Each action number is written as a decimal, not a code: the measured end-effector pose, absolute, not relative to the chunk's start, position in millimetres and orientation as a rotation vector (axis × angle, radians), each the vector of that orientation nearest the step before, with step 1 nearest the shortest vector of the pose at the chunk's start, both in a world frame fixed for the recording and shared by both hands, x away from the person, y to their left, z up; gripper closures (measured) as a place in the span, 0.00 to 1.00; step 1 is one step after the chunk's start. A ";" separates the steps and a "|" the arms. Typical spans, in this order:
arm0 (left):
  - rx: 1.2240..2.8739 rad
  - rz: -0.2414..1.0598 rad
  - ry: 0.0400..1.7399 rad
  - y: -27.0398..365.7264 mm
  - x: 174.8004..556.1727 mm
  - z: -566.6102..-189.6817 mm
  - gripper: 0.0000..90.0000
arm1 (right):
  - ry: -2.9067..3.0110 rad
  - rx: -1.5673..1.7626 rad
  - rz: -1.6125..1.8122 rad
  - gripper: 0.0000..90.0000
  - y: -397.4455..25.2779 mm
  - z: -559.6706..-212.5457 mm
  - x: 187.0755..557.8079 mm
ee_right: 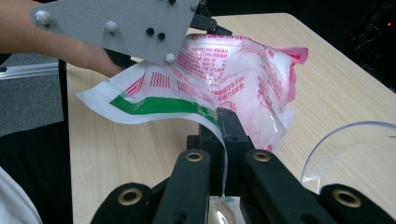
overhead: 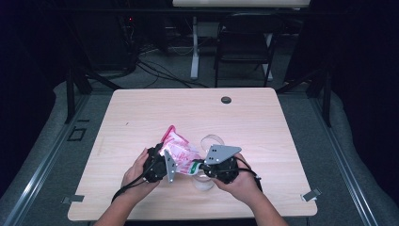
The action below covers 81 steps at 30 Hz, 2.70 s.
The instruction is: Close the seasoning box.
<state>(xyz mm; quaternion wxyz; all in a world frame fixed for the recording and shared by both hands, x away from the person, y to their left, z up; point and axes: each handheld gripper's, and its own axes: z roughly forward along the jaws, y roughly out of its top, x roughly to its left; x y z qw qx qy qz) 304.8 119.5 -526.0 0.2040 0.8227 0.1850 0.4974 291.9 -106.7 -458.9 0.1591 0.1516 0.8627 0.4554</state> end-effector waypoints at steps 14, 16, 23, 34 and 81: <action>2.304 1.493 0.469 119.1 302.8 -518.8 0.65 | 2.468 0.443 1.306 1.00 -108.0 -460.1 293.1; 2.290 1.502 0.467 118.6 302.9 -518.2 0.65 | 2.470 0.444 1.305 1.00 -108.2 -460.5 293.4; 2.310 1.553 0.441 119.1 301.7 -512.3 0.66 | 2.473 0.452 1.303 1.00 -108.7 -462.2 294.3; 2.297 1.614 0.416 117.9 300.8 -505.3 0.66 | 2.469 0.460 1.311 1.00 -109.7 -463.1 295.2; 2.254 1.748 0.342 112.0 295.5 -499.4 0.66 | 2.472 0.472 1.280 1.00 -114.0 -466.3 297.2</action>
